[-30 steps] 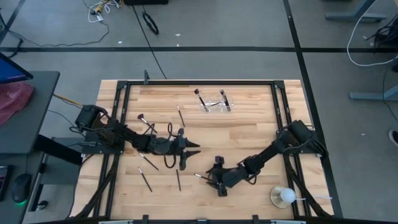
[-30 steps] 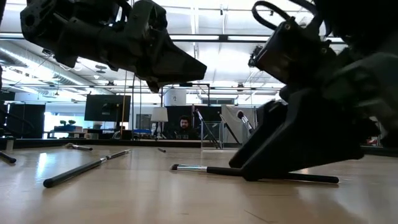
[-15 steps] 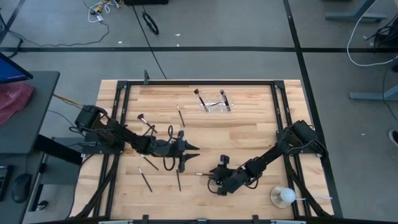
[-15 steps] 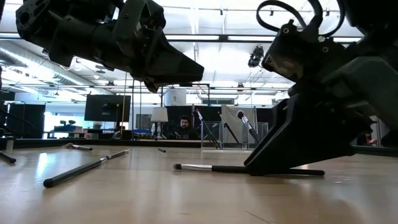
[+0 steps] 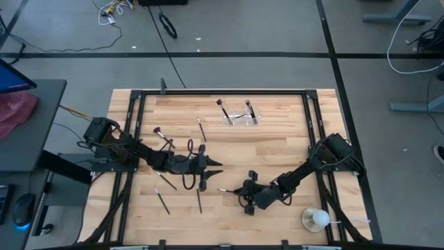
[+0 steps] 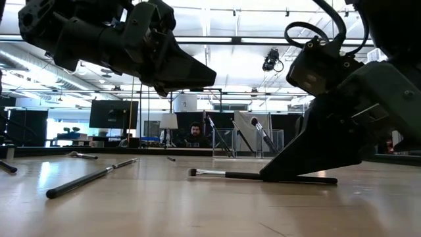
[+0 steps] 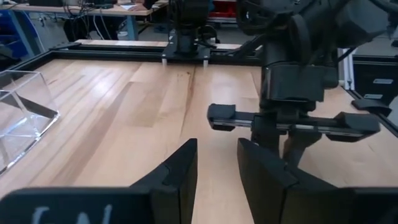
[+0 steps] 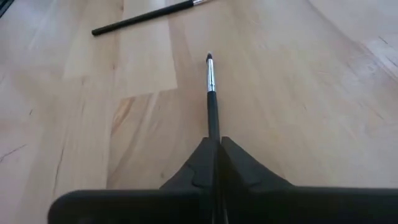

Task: Put items in baskets/containers
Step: Put the black eyeshadow brush into the transparent organizer

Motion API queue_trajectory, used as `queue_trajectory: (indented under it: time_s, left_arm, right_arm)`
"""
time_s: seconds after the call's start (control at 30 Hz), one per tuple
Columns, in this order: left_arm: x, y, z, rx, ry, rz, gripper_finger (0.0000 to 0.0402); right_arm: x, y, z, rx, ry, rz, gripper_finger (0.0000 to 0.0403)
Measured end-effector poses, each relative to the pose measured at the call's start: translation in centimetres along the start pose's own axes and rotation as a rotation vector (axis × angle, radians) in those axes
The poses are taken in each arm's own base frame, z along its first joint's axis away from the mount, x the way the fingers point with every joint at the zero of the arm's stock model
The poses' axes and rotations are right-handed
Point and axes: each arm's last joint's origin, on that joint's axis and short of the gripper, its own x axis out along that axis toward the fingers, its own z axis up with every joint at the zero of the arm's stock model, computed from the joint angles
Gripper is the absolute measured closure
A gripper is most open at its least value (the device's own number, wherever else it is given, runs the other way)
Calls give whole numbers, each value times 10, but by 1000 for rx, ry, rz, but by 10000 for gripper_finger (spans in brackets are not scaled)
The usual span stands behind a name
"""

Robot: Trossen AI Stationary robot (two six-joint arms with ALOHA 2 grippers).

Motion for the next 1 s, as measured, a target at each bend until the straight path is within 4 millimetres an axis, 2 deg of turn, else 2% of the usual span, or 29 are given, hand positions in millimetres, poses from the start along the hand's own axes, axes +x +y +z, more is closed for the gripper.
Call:
queue_trajectory:
  time_s: [0.13, 0.37, 0.5, 0.6, 0.77, 1.0]
  left_arm:
    - [1, 2, 0, -3, -1, 10, 282]
    - [0, 1, 1, -4, -8, 7, 282]
    - [0, 1, 1, 4, -4, -17, 282]
    - [0, -1, 0, 10, 3, -74, 282]
    - [0, -4, 1, 50, 5, -155, 282]
    - [-3, -13, 10, 118, -104, -308, 282]
  right_arm:
    - [-8, -4, 2, -45, 30, -78, 397]
    - [-41, -13, 8, -183, 23, -247, 397]
    - [-58, -6, 15, -129, -75, -253, 398]
    - [-66, -3, 9, -101, -135, -213, 398]
    - [-82, 13, 13, -64, -344, -76, 398]
    - [-103, 26, 44, -114, -645, 40, 396]
